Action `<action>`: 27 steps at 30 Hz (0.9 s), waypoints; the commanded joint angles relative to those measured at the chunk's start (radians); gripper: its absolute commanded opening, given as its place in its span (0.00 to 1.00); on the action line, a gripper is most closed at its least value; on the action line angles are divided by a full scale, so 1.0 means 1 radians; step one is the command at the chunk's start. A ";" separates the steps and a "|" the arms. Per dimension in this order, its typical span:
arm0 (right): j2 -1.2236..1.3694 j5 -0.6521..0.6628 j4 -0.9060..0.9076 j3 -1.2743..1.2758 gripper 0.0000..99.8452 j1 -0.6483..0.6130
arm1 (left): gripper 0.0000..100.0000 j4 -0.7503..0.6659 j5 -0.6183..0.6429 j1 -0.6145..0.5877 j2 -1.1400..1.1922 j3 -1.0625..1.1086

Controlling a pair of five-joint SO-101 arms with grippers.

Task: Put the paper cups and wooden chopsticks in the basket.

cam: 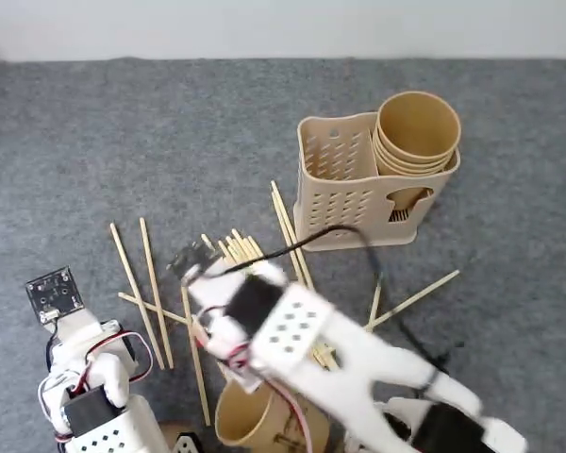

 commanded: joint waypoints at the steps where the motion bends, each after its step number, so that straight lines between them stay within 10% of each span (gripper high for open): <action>1: -0.142 0.054 0.044 -0.094 0.01 0.110 | 0.02 -0.003 0.000 -0.005 -0.014 -0.012; 27: 0.050 0.153 -0.367 -0.968 0.01 0.908 | 0.02 -0.003 0.000 -0.005 -0.014 -0.012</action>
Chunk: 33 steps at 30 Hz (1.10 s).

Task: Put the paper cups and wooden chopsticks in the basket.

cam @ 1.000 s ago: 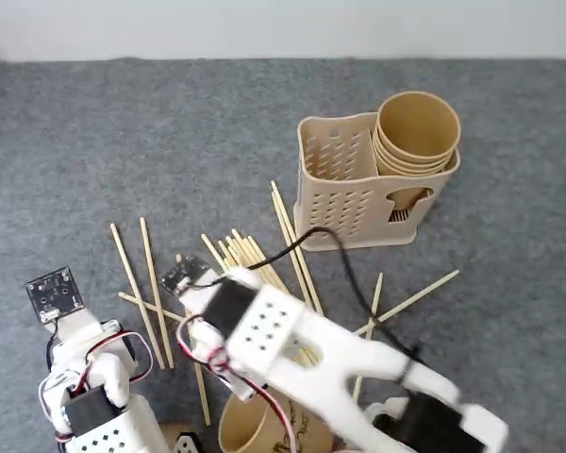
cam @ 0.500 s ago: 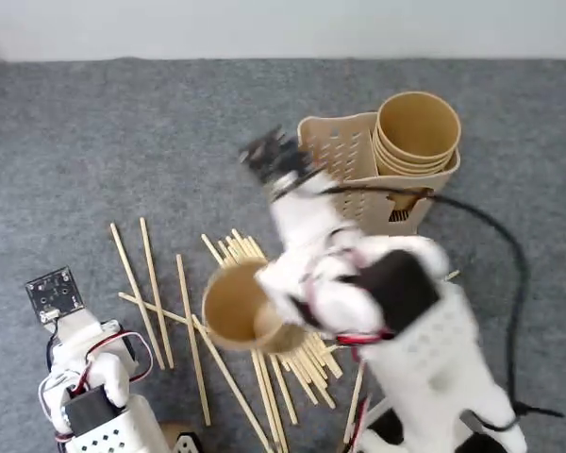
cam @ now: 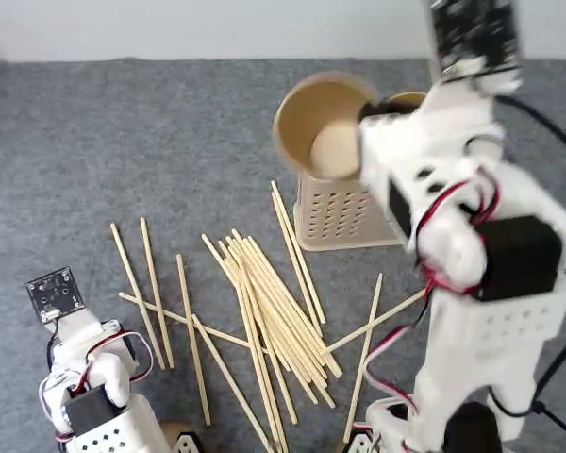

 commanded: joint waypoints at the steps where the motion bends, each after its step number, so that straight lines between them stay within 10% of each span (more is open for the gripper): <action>1: 0.035 -0.054 -0.127 -0.044 0.01 0.088 | 0.02 -0.003 0.000 -0.005 -0.014 -0.012; 33: 0.229 -0.098 -0.120 -0.049 0.01 0.341 | 0.02 -0.003 0.000 -0.005 -0.014 -0.012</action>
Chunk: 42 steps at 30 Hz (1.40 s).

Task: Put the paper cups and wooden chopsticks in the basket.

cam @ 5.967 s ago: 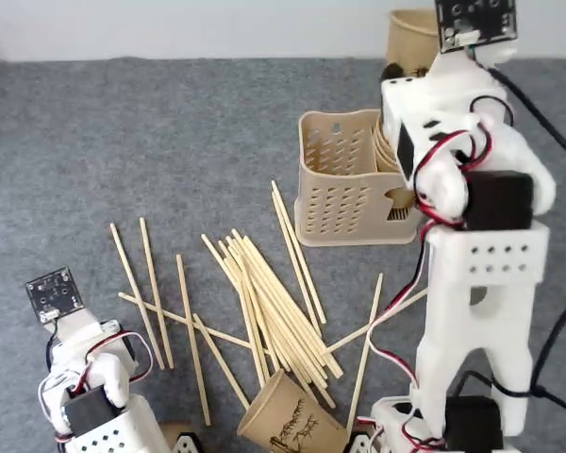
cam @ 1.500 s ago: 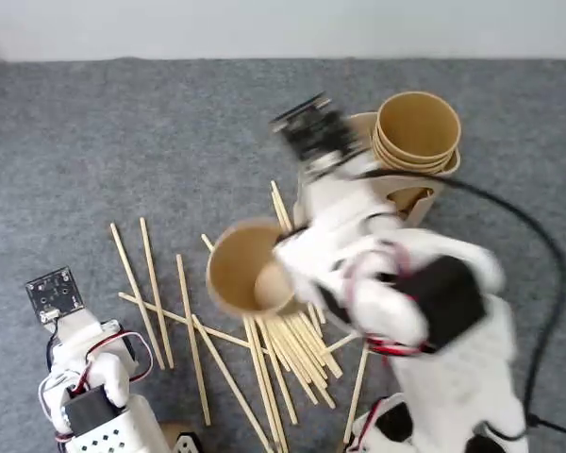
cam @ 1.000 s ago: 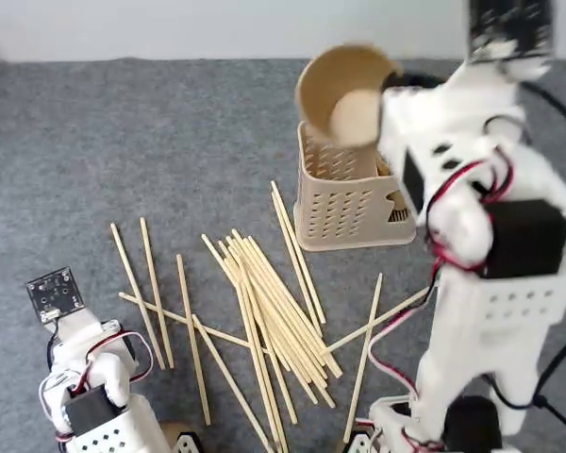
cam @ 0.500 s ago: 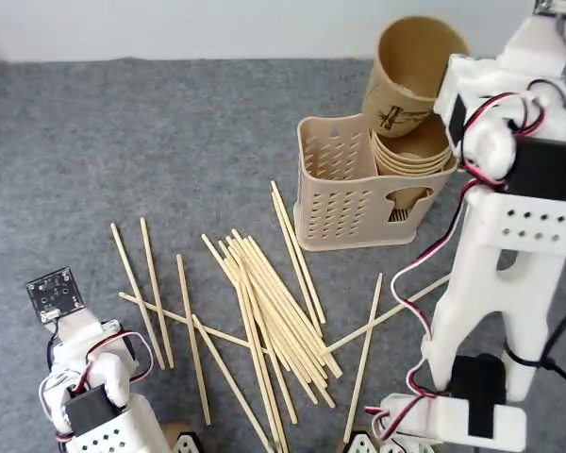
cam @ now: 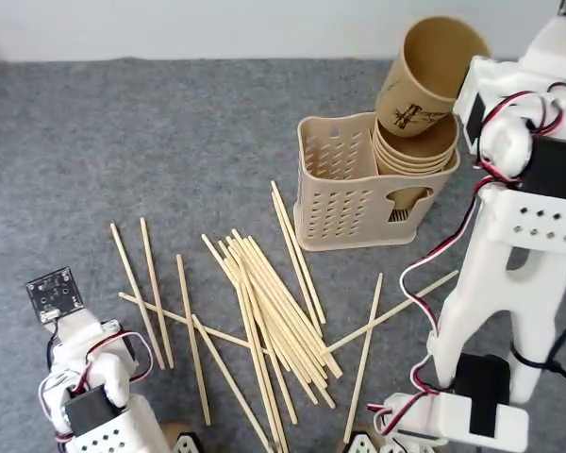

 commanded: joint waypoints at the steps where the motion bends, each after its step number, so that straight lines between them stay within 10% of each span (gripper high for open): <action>1: -0.010 0.000 0.036 -0.049 0.01 0.016 | 0.02 -0.003 0.000 -0.005 -0.014 -0.012; 26: -0.102 0.086 0.130 -0.048 0.01 0.028 | 0.02 -0.003 0.000 0.031 -0.014 -0.012; 34: -0.053 0.077 0.176 -0.048 0.28 -0.064 | 0.02 -0.003 0.000 0.031 -0.014 -0.012; 42: -0.042 0.083 0.122 -0.044 0.04 -0.170 | 0.02 -0.003 0.000 0.031 -0.014 -0.012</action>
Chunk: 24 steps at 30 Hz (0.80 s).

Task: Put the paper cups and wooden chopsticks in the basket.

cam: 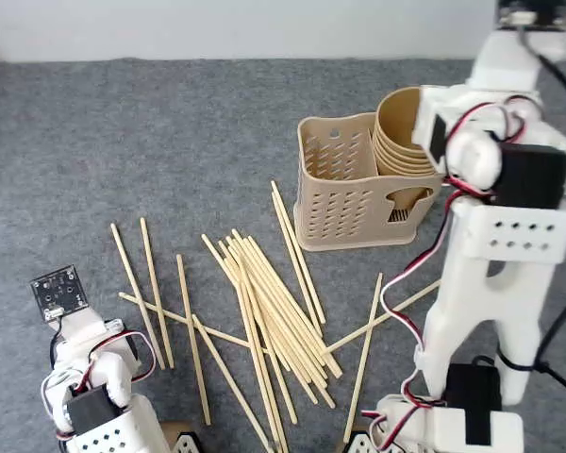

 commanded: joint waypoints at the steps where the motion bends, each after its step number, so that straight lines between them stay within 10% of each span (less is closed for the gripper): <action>1: -0.001 0.009 -0.047 -0.044 0.00 -0.027 | 0.02 -0.003 -0.002 0.003 -0.014 -0.012; 24: -0.262 0.064 0.068 0.109 0.01 -0.027 | 0.02 -0.003 -0.002 0.003 -0.014 -0.012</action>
